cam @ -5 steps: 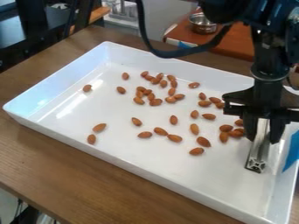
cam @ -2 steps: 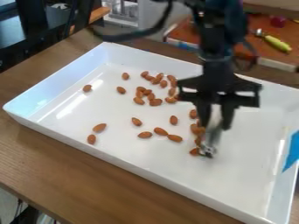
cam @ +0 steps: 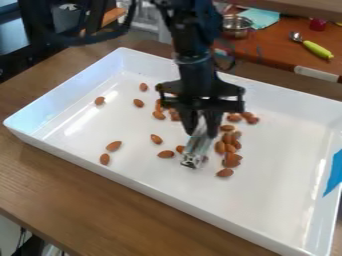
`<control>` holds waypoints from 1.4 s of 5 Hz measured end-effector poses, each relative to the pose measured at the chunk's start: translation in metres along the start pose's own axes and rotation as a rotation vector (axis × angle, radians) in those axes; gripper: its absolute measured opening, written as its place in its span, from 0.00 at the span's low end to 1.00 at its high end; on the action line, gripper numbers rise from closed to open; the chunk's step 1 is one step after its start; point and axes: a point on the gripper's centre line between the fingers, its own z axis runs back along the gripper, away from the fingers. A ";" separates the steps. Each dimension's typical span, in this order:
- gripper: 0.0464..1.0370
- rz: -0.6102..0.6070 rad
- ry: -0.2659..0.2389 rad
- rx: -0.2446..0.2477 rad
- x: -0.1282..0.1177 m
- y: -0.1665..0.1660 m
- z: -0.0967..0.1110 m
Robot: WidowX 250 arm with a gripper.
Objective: Sweep into pile
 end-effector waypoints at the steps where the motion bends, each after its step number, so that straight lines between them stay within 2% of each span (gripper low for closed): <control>1: 0.28 -0.027 -0.024 0.018 -0.004 0.017 0.001; 2: 0.28 -0.015 -0.011 0.028 -0.009 0.044 0.011; 3: 0.28 0.000 -0.022 -0.014 -0.009 0.058 0.034; 4: 0.28 0.023 -0.023 -0.092 -0.010 0.050 0.056; 5: 0.28 0.051 -0.057 -0.185 0.004 0.021 0.080; 6: 0.28 0.035 -0.056 -0.209 0.006 -0.020 0.078; 7: 0.28 0.047 -0.045 -0.175 0.008 -0.045 0.056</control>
